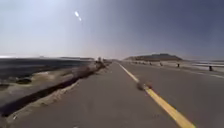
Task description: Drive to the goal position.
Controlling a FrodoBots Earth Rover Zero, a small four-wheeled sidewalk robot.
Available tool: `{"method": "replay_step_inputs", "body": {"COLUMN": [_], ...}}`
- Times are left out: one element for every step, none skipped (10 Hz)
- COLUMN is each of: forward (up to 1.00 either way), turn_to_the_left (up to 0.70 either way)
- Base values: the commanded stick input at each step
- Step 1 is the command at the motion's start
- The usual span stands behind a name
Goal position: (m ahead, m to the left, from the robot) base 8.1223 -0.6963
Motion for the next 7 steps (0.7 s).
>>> {"method": "replay_step_inputs", "body": {"forward": [0.5,0.5,0.5,0.5,0.5,0.5,0.5], "turn_to_the_left": [0.0,0.0,0.0,0.0,0.0,0.0,0.0]}}
